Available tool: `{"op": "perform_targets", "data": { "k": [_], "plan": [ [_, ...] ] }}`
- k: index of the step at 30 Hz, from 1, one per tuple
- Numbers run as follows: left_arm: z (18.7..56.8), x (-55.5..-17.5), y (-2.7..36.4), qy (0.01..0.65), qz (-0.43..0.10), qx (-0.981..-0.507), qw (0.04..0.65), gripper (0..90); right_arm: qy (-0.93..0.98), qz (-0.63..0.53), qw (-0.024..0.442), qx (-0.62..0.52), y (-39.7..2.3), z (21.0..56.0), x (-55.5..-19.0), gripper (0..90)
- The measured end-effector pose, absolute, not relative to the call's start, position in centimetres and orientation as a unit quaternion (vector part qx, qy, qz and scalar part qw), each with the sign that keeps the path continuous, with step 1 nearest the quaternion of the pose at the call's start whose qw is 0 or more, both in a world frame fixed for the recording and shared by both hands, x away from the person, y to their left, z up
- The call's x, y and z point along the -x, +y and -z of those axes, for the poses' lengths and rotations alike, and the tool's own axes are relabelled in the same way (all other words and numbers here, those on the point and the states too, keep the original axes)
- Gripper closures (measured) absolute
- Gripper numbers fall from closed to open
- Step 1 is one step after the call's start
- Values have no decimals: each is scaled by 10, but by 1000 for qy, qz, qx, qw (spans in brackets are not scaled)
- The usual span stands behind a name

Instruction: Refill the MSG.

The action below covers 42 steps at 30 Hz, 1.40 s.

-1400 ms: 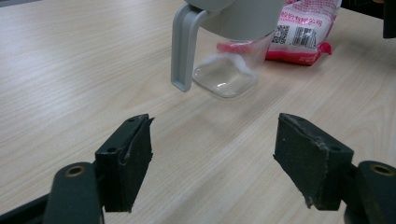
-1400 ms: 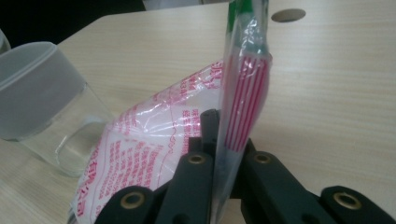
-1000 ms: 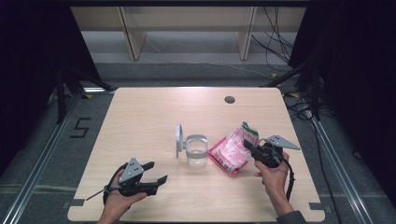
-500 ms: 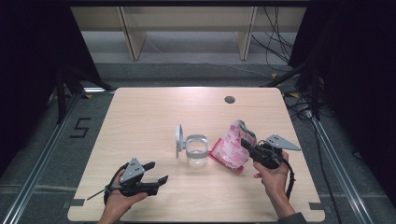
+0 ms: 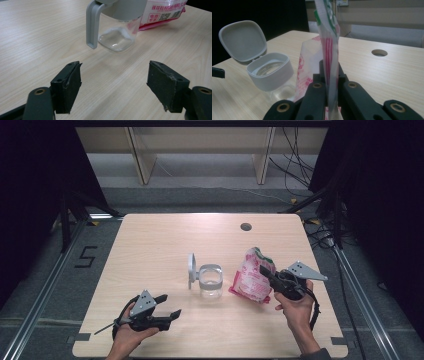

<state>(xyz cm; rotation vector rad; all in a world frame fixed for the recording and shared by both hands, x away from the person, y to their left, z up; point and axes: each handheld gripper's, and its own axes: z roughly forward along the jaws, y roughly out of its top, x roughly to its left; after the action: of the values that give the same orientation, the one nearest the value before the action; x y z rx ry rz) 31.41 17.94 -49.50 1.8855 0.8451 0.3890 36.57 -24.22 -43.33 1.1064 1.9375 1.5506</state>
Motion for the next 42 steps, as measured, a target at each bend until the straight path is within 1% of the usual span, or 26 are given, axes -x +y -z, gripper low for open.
{"op": "perform_targets", "data": {
  "k": [2, 3, 4, 14, 15, 21, 22, 23, 24, 25, 27, 29, 30, 32, 33, 36, 37, 39, 41, 42],
  "plan": [
    [495, -314, 179, 348, -162, -779, 495, 265, 703, -557, 218, -385, -242, 431, -366, 900],
    [494, -313, 179, 348, -162, -779, 495, 265, 700, -558, 206, -395, -239, 428, -362, 900],
    [493, -312, 178, 346, -164, -781, 493, 265, 699, -562, 215, -386, -238, 428, -363, 900],
    [498, -310, 169, 336, -157, -787, 493, 265, 708, -558, 223, -372, -235, 416, -356, 900],
    [499, -309, 167, 336, -156, -784, 498, 265, 712, -554, 226, -368, -237, 414, -356, 900],
    [503, -305, 154, 316, -154, -800, 487, 265, 707, -560, 218, -372, -236, 411, -353, 900],
    [503, -304, 152, 315, -149, -801, 486, 265, 710, -562, 225, -359, -237, 410, -354, 900],
    [504, -303, 150, 313, -149, -802, 487, 265, 707, -561, 215, -372, -235, 409, -352, 900],
    [504, -302, 147, 311, -147, -802, 489, 266, 711, -561, 224, -360, -235, 409, -352, 900],
    [504, -302, 145, 306, -151, -805, 486, 266, 712, -563, 219, -358, -234, 408, -352, 900],
    [505, -302, 141, 298, -151, -808, 485, 267, 712, -564, 223, -354, -232, 406, -351, 900],
    [506, -301, 135, 293, -149, -811, 484, 268, 710, -566, 212, -361, -230, 403, -349, 900],
    [506, -301, 129, 285, -146, -816, 482, 268, 713, -570, 221, -345, -230, 402, -350, 900],
    [507, -301, 124, 282, -141, -816, 484, 269, 713, -566, 222, -349, -229, 400, -349, 900],
    [506, -301, 120, 280, -141, -816, 486, 269, 710, -575, 210, -349, -227, 399, -349, 900],
    [504, -303, 106, 264, -145, -820, 486, 272, 710, -576, 221, -340, -226, 395, -350, 900],
    [503, -304, 101, 258, -147, -821, 488, 273, 711, -577, 213, -341, -225, 393, -350, 900],
    [502, -306, 91, 251, -149, -822, 488, 275, 705, -583, 212, -344, -223, 389, -347, 900],
    [501, -309, 80, 245, -154, -821, 492, 276, 705, -585, 221, -335, -224, 385, -348, 900],
    [501, -311, 74, 243, -150, -820, 495, 276, 705, -582, 216, -343, -224, 382, -346, 900]
  ]
}}
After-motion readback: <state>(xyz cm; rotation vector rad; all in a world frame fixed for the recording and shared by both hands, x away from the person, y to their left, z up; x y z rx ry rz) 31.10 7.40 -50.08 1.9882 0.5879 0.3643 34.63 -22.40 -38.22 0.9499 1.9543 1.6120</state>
